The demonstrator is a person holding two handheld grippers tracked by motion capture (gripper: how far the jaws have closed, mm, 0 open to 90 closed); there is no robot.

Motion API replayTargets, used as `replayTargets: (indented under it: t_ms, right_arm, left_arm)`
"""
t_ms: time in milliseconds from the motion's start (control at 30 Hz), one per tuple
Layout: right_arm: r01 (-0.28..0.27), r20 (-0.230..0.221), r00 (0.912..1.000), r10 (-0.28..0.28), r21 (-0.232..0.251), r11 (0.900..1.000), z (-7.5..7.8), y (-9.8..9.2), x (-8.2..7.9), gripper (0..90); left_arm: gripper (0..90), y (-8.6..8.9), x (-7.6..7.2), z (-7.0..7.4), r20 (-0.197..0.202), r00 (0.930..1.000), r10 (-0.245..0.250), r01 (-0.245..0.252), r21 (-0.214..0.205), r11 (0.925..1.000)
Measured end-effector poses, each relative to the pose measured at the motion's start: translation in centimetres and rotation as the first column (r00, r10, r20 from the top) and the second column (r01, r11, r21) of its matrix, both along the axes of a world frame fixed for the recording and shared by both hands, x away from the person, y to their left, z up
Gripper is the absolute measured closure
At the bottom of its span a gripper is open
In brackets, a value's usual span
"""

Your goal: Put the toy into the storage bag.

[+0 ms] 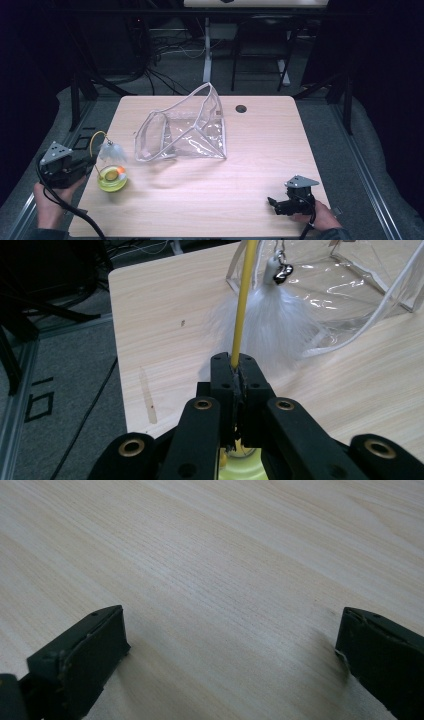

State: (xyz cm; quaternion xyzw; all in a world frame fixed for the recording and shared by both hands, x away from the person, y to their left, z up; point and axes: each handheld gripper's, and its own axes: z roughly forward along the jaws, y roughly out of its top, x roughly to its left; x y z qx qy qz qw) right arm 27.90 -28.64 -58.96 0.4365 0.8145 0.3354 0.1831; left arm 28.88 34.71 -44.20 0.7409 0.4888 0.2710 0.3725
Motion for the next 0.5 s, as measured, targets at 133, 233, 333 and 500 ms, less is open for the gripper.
replayTargets:
  t_ms: [133,233,333,500]
  right_arm:
    - [0.001,-0.001,1.0000,-0.001,-0.001,1.0000,0.0,0.0,0.0,0.0]
    - [0.000,0.000,1.0000,0.000,0.000,1.0000,0.0,0.0,0.0,0.0]
    - [0.001,-0.001,1.0000,-0.001,0.000,1.0000,0.0,0.0,0.0,0.0]
    - [-0.001,-0.001,1.0000,0.001,-0.003,1.0000,0.0,0.0,0.0,0.0]
  left_arm:
    - [87.6,-0.1,0.3,0.2,0.007,1.0000,0.001,-0.001,0.004,1.0000]
    - [87.6,-0.2,0.3,0.4,0.005,1.0000,0.002,-0.002,0.009,1.0000]
    - [87.6,-0.4,0.4,0.7,0.004,1.0000,-0.005,0.004,0.014,0.9999]
    - [87.6,-0.7,0.7,1.4,0.011,0.9999,-0.012,0.011,0.024,0.9996]
